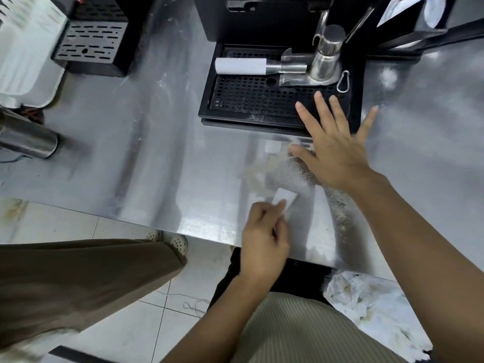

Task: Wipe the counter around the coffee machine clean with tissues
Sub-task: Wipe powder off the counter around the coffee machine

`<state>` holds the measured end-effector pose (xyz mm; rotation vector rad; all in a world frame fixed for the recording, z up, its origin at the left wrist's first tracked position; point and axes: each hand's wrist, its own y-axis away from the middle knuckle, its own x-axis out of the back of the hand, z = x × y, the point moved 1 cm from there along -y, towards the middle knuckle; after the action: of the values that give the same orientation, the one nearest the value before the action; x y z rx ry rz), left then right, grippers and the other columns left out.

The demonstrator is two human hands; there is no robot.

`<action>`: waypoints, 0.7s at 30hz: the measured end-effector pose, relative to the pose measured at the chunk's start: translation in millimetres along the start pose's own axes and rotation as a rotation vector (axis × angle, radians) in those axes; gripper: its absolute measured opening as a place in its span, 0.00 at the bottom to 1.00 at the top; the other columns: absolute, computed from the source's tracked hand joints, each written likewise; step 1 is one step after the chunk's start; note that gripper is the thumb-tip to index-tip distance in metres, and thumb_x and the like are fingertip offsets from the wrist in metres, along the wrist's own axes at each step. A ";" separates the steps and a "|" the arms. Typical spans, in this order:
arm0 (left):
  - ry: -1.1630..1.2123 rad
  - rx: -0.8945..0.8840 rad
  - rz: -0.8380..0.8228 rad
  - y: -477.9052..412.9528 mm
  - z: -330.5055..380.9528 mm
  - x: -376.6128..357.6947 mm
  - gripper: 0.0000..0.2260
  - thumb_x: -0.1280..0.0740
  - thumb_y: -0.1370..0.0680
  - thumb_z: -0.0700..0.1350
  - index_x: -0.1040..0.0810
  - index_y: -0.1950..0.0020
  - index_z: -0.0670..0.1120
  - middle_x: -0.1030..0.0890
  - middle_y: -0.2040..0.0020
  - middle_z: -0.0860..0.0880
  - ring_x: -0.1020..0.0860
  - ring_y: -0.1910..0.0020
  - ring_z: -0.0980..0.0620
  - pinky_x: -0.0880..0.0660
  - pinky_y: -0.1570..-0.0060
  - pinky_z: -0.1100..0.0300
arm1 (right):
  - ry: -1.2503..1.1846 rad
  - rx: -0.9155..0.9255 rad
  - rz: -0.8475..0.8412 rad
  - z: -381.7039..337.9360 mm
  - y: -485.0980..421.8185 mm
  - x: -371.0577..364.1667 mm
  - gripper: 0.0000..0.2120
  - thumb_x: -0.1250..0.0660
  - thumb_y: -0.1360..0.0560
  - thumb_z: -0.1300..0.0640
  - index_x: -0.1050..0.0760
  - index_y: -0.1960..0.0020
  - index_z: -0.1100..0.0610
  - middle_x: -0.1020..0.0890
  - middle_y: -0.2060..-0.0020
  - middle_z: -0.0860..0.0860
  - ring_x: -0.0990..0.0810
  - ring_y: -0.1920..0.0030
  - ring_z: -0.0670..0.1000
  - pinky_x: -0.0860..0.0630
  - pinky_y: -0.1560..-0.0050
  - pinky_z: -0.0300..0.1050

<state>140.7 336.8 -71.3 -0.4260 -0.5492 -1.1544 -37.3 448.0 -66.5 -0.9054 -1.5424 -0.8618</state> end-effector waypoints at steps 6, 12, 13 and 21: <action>0.001 0.075 0.209 -36.1 -13.2 47.6 0.11 0.35 0.25 0.31 0.17 0.47 0.40 0.24 0.55 0.48 0.25 0.60 0.64 0.32 0.59 0.76 | -0.289 -0.016 0.179 0.0 -2.2 2.9 0.22 0.52 0.15 0.48 0.37 0.24 0.52 0.39 0.23 0.55 0.43 0.23 0.51 0.62 0.23 0.51; -0.212 0.153 0.252 -71.0 -49.2 66.6 0.13 0.38 0.22 0.36 0.20 0.40 0.41 0.28 0.53 0.51 0.29 0.61 0.61 0.33 0.56 0.76 | -0.581 -0.005 0.199 9.6 -6.9 0.6 0.16 0.41 0.18 0.54 0.26 0.31 0.52 0.31 0.28 0.50 0.39 0.25 0.45 0.57 0.27 0.34; -0.209 0.108 0.238 -69.2 -45.2 58.9 0.13 0.37 0.23 0.34 0.20 0.41 0.40 0.28 0.53 0.50 0.30 0.61 0.61 0.35 0.57 0.77 | -0.605 0.001 0.188 10.7 -6.9 1.1 0.15 0.40 0.18 0.55 0.26 0.32 0.51 0.30 0.28 0.50 0.39 0.25 0.44 0.59 0.29 0.32; -0.018 -0.115 -0.107 -35.5 -0.1 2.7 0.14 0.36 0.25 0.32 0.19 0.42 0.42 0.24 0.52 0.48 0.25 0.60 0.59 0.30 0.56 0.73 | -0.698 0.003 0.093 14.1 -7.0 9.1 0.16 0.40 0.18 0.60 0.26 0.32 0.50 0.32 0.27 0.48 0.42 0.24 0.43 0.57 0.26 0.40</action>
<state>108.3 322.3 -68.5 -0.5111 -0.5283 -1.2900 -50.6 458.4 -59.8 -1.3528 -2.0641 -0.4886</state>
